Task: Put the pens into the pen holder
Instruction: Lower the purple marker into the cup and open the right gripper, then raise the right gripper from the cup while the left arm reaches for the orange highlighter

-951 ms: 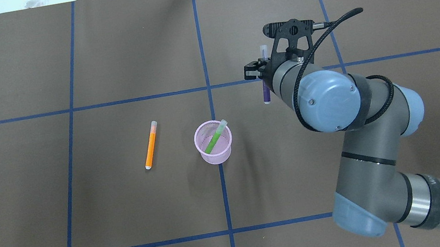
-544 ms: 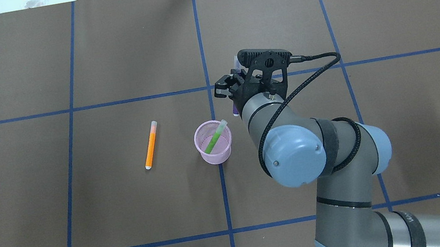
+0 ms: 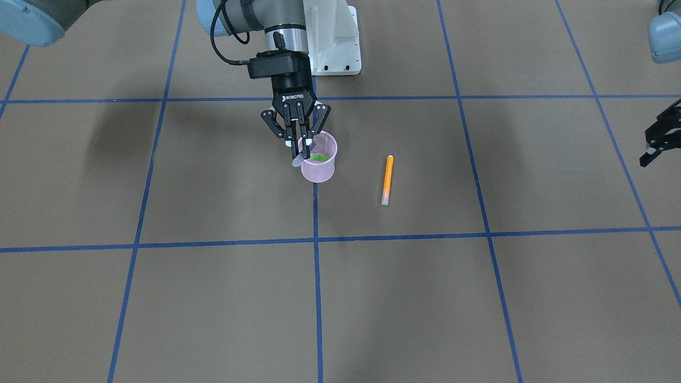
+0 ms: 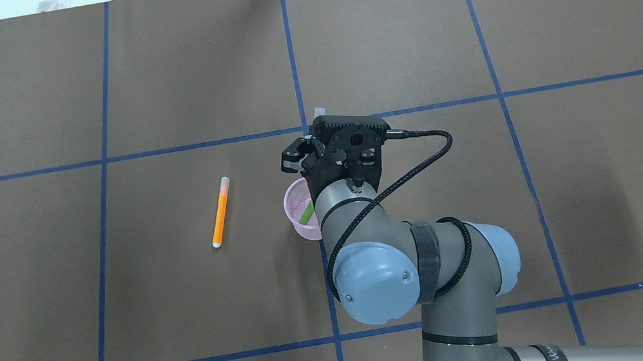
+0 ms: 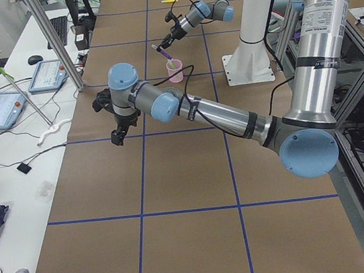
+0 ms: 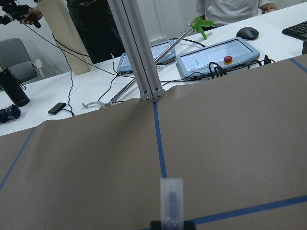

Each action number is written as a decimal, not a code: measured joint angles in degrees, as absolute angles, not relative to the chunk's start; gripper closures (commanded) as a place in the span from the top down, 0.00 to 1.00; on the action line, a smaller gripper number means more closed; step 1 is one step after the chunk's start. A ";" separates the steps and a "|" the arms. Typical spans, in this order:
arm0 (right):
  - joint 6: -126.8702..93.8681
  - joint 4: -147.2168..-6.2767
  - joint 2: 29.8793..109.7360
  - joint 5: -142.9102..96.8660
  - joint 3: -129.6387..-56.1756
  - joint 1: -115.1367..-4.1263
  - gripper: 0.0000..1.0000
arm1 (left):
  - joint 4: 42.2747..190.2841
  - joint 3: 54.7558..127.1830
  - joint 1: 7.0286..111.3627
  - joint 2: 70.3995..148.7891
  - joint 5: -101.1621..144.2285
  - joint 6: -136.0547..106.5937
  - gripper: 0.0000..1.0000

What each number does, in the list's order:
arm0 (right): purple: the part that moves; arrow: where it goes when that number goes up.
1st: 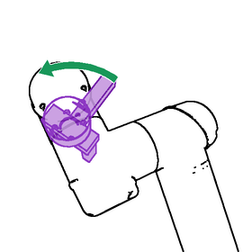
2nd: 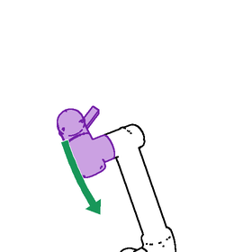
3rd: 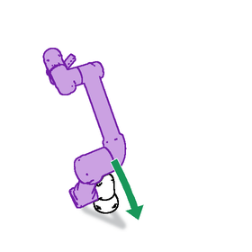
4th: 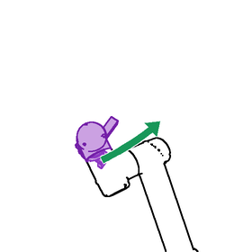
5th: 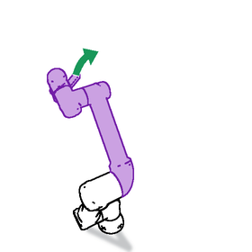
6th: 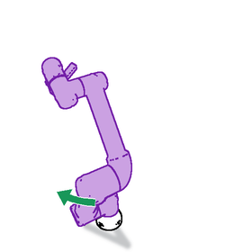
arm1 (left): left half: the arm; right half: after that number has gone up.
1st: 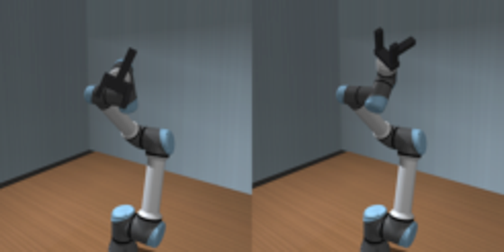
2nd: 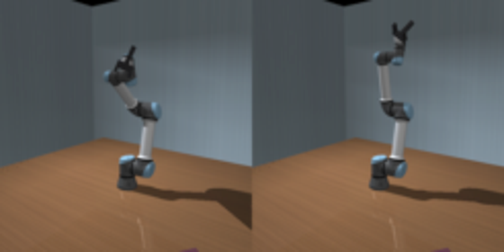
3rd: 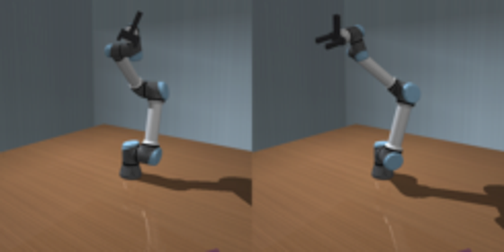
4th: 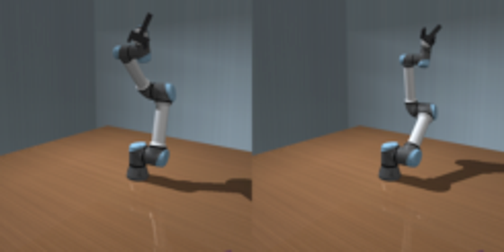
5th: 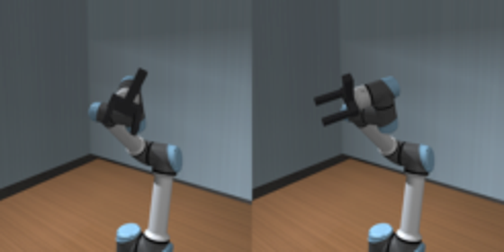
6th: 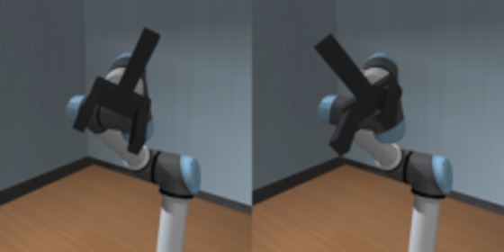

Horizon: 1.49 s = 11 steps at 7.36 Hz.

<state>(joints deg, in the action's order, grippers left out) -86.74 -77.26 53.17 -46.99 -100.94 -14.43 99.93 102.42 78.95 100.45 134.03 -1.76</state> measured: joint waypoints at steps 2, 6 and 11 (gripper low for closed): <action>-87.25 -77.31 52.74 -46.26 -99.29 -13.34 0.99 | 99.93 102.40 78.80 100.40 134.03 -1.78 1.00; -87.20 -77.34 52.69 -49.96 -101.41 -13.93 0.99 | 99.93 102.70 78.13 100.45 134.08 -2.59 1.00; -80.75 -84.45 54.26 -86.03 -103.21 -34.38 0.99 | 104.41 102.61 64.91 103.92 133.23 -18.61 1.00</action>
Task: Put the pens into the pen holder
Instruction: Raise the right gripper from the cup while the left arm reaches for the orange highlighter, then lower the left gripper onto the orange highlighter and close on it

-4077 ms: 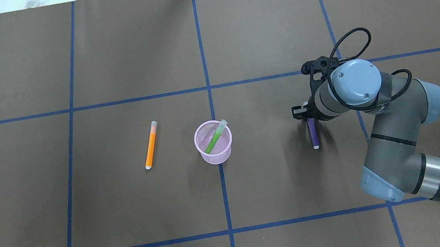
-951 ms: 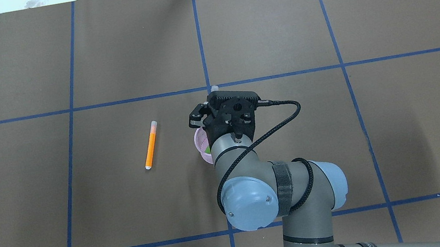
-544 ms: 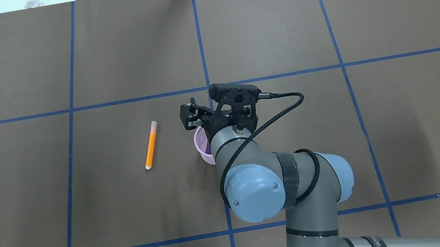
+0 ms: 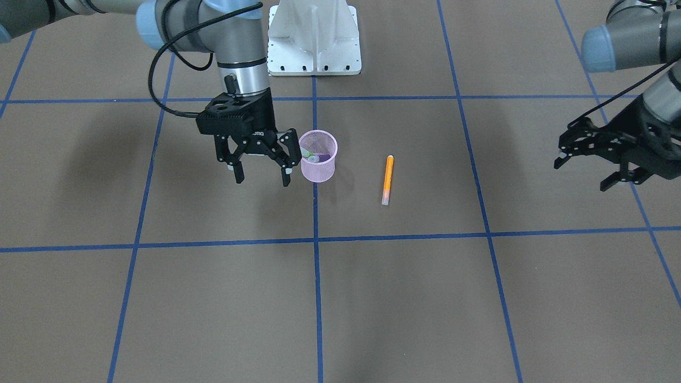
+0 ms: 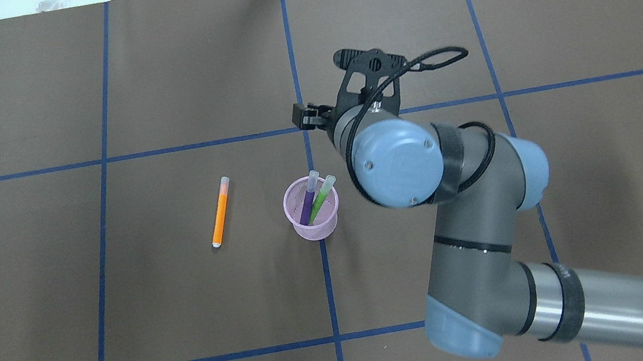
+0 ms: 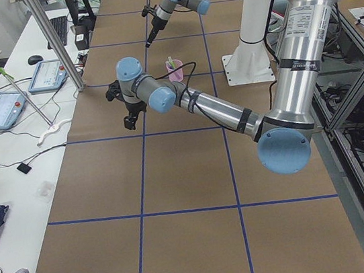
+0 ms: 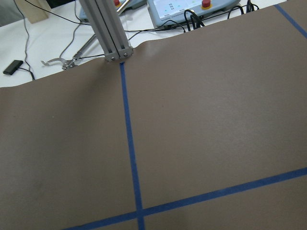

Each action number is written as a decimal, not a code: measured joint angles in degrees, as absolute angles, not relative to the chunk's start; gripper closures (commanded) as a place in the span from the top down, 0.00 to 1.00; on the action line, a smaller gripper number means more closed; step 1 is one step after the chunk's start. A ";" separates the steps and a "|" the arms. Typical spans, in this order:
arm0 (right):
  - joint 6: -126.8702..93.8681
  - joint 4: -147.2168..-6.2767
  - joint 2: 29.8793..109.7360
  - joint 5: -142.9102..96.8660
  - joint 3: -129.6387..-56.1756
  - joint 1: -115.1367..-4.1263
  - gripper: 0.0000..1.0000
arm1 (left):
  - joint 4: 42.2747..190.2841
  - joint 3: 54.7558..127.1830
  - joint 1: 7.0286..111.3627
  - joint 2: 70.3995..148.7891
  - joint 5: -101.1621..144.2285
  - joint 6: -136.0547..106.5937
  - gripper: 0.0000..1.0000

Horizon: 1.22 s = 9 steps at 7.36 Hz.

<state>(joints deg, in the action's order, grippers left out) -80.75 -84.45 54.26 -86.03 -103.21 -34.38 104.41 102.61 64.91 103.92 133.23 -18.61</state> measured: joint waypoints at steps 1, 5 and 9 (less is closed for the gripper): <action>-74.93 -84.74 56.02 -94.07 -103.20 -39.68 0.99 | 106.84 102.32 60.14 105.49 130.65 -26.45 1.00; -46.31 -84.65 65.84 -117.95 -102.62 -58.65 0.99 | 108.52 97.77 41.24 114.40 112.47 -50.43 1.00; -28.74 -84.64 72.00 -127.66 -100.59 -68.40 0.99 | 108.63 92.56 34.81 119.08 107.16 -54.00 0.77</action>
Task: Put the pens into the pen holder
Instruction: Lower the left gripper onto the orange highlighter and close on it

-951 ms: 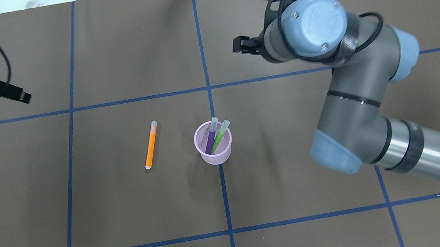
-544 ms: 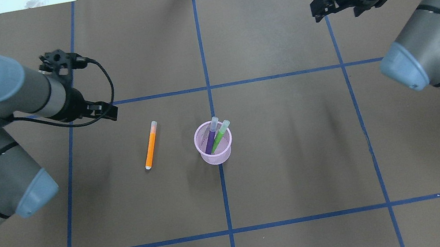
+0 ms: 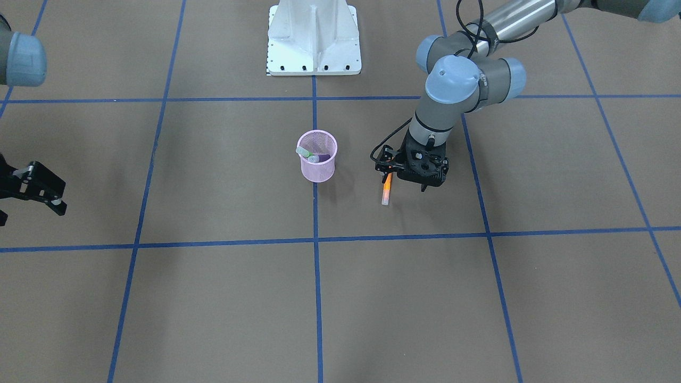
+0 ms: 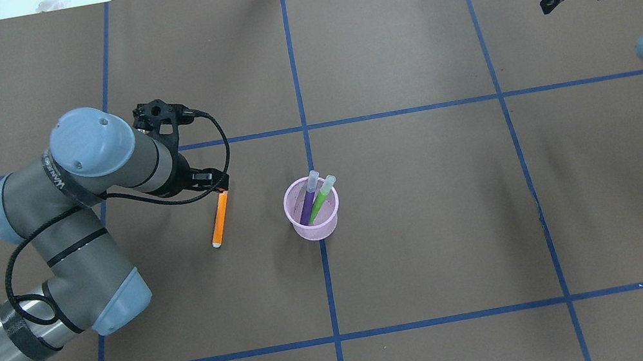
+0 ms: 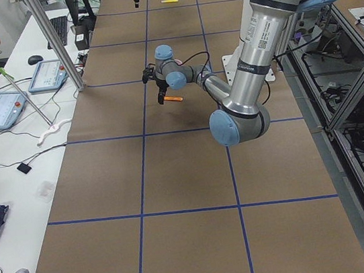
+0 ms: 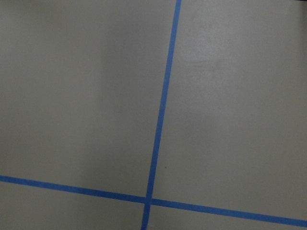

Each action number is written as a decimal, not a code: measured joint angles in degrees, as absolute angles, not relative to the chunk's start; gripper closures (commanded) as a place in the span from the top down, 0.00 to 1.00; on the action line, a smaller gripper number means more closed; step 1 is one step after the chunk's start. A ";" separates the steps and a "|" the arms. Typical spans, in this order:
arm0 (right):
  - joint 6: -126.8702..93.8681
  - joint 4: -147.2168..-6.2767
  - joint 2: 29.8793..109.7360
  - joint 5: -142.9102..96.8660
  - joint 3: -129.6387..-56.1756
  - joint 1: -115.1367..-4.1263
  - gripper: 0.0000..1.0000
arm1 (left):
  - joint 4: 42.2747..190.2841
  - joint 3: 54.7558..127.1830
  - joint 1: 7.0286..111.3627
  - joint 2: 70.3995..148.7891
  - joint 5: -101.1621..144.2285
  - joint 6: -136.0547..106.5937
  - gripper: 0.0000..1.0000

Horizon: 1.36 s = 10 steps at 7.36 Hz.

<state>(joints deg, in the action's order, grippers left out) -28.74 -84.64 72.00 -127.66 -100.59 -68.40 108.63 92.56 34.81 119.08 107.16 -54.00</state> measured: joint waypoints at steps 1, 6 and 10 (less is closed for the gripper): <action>-25.97 -84.64 73.05 -128.93 -100.01 -69.94 0.99 | 108.61 91.95 34.09 119.73 106.57 -54.03 0.67; -23.36 -84.64 74.28 -129.93 -99.40 -71.52 0.99 | 108.60 88.46 32.96 122.21 106.17 -53.43 0.49; -23.40 -84.56 74.27 -129.90 -99.20 -71.54 0.99 | 108.63 88.08 32.92 122.34 106.17 -53.27 0.01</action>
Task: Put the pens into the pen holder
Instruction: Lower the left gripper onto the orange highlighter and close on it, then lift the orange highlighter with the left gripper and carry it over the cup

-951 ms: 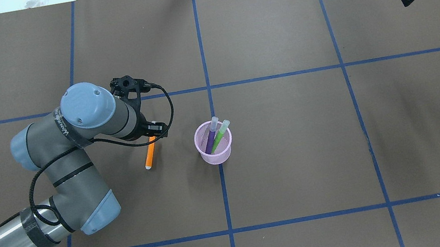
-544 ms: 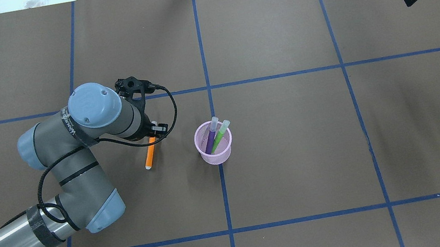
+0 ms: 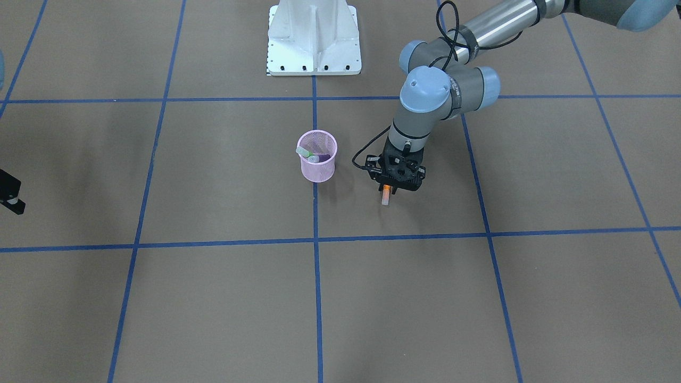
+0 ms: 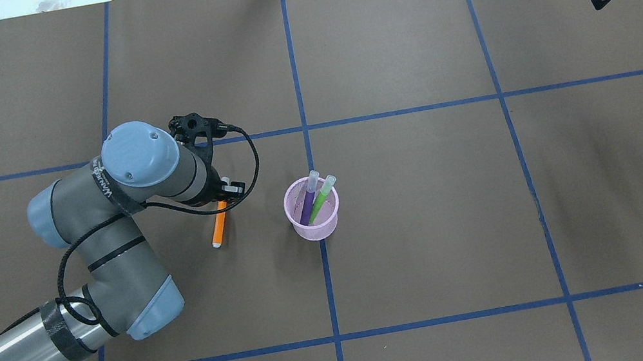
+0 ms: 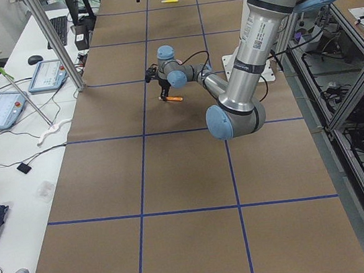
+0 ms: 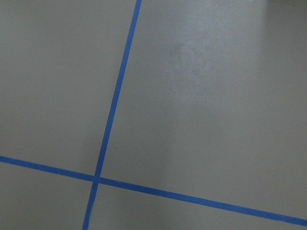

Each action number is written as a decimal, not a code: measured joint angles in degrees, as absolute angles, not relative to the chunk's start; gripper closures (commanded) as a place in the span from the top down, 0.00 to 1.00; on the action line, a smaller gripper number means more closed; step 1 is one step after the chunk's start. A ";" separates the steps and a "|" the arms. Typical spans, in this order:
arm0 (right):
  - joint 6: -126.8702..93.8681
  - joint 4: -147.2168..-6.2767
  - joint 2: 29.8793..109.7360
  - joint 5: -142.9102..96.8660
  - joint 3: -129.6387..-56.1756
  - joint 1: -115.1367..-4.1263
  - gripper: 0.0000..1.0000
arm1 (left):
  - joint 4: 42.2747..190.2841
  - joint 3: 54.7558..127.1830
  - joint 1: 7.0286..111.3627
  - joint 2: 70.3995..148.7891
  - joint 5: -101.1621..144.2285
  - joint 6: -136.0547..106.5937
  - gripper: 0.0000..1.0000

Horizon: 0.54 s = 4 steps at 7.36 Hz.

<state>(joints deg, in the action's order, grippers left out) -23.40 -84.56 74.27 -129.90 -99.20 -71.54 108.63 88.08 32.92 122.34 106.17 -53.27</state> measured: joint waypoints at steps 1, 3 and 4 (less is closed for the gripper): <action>-23.43 -84.55 74.27 -129.90 -99.21 -71.54 0.99 | 108.62 88.08 32.95 122.36 106.17 -53.26 0.00; -23.46 -84.55 74.27 -129.90 -99.23 -71.54 0.99 | 108.54 88.78 33.10 122.31 106.15 -53.30 0.00; -23.46 -84.55 74.24 -129.90 -99.23 -71.54 0.99 | 108.50 90.40 33.46 122.26 106.11 -53.28 0.00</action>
